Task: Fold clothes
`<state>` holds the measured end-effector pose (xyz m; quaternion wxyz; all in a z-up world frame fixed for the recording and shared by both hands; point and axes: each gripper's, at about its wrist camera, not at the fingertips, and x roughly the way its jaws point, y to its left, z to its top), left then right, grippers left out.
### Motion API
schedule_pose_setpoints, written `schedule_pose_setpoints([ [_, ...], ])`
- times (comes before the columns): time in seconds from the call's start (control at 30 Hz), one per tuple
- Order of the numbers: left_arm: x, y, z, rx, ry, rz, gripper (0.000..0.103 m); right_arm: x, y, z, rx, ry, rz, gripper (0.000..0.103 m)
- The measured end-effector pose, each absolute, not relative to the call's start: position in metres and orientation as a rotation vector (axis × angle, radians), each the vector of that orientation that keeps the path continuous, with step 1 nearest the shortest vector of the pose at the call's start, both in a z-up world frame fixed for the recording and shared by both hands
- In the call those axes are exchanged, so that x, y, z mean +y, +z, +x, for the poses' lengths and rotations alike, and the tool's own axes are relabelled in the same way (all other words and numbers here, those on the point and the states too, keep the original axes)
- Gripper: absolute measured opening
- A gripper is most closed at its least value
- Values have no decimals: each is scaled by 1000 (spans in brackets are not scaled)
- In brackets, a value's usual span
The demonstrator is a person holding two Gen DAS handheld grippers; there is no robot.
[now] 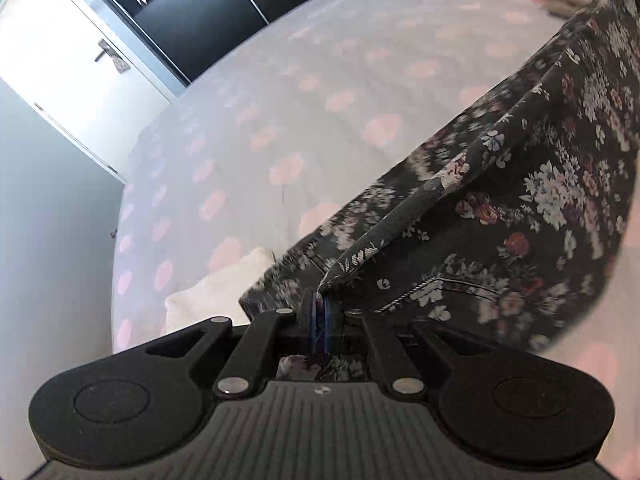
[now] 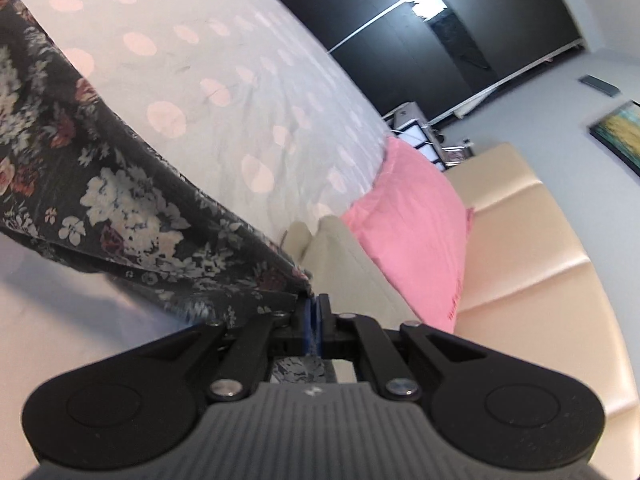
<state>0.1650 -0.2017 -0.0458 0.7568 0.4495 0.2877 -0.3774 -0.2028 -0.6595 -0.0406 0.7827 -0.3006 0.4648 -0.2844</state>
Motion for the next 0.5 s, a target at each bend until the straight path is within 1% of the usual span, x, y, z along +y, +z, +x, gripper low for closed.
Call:
schedule_pose_setpoints([
  [0.23,-263,-101,227,676,-812,1075,2,-703,-83,-115,1150,-566,-697,3],
  [0.33,-279,-128,247,692,-807,1094,3,-717,-106,-88,1202,-564,-708,3],
  [0.5,-290,-158,265,704,-799,1088,3,-731,-142,-60,1274,-552,-727,3],
])
